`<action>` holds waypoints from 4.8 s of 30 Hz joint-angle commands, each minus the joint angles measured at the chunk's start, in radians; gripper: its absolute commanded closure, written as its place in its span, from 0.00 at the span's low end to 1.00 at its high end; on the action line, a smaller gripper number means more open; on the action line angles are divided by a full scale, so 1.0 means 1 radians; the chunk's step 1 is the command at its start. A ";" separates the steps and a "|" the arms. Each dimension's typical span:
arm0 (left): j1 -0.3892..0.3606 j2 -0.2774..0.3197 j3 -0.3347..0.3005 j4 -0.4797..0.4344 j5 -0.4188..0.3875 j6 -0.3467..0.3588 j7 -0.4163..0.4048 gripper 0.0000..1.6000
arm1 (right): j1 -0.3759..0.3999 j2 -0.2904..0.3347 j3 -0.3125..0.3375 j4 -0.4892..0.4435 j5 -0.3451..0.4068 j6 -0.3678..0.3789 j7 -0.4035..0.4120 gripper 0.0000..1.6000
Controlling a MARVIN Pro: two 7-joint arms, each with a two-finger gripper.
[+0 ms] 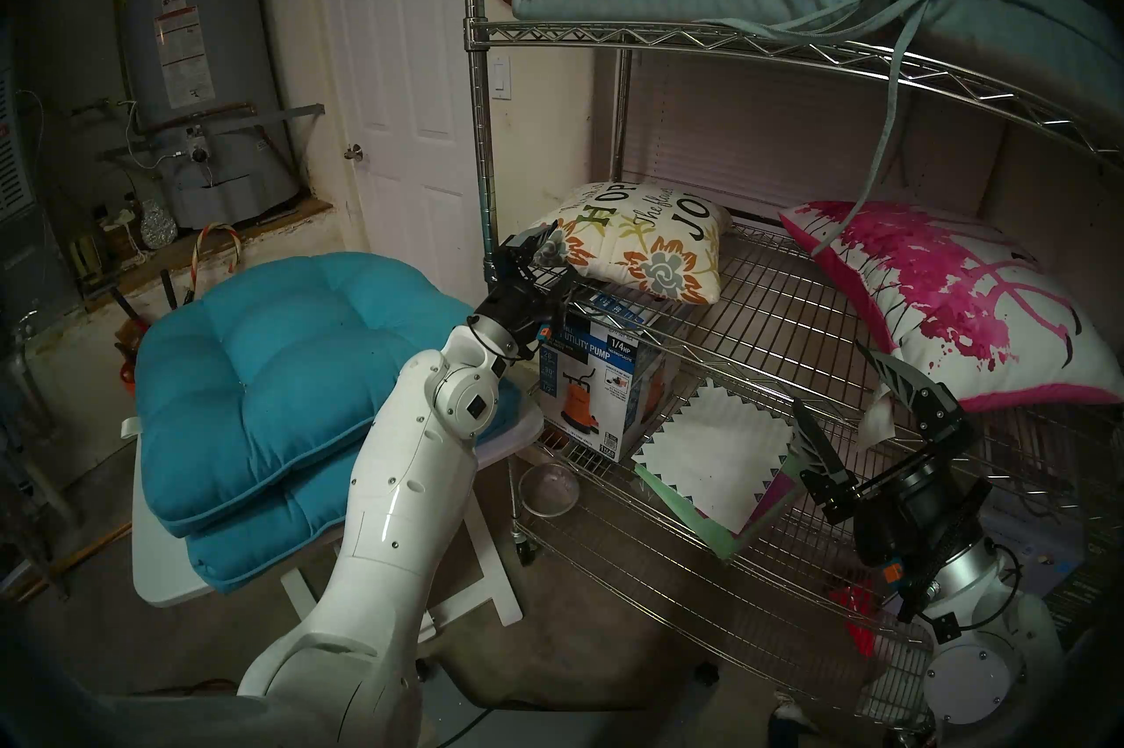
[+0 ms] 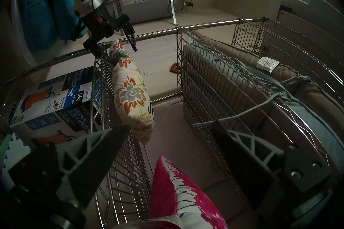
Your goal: Take cushion off the shelf
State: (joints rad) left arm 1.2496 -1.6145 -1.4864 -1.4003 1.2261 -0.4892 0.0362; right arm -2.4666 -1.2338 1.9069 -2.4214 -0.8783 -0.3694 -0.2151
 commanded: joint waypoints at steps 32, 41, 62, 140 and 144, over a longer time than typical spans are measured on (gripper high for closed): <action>0.460 0.044 -0.047 -0.519 -0.093 -0.128 0.080 0.00 | 0.004 -0.008 0.000 -0.022 -0.003 -0.006 0.005 0.00; 0.568 0.045 -0.062 -0.625 -0.112 -0.135 0.078 0.00 | 0.006 -0.011 0.000 -0.022 -0.004 -0.008 0.006 0.00; 0.802 0.024 -0.083 -0.898 -0.138 -0.052 -0.049 0.00 | 0.009 -0.017 0.000 -0.022 -0.005 -0.012 0.009 0.00; 0.902 -0.004 -0.065 -1.043 -0.182 0.114 -0.294 0.00 | 0.312 -0.021 0.027 -0.022 -0.269 0.319 0.382 0.00; 0.902 -0.005 -0.065 -1.043 -0.182 0.113 -0.295 0.00 | 0.284 -0.024 0.064 -0.022 -0.269 0.307 0.370 0.00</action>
State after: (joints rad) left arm 2.1496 -1.6181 -1.5481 -2.4144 1.0489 -0.3742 -0.2632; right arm -2.1425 -1.2477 1.9282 -2.4218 -1.1500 -0.0471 0.1918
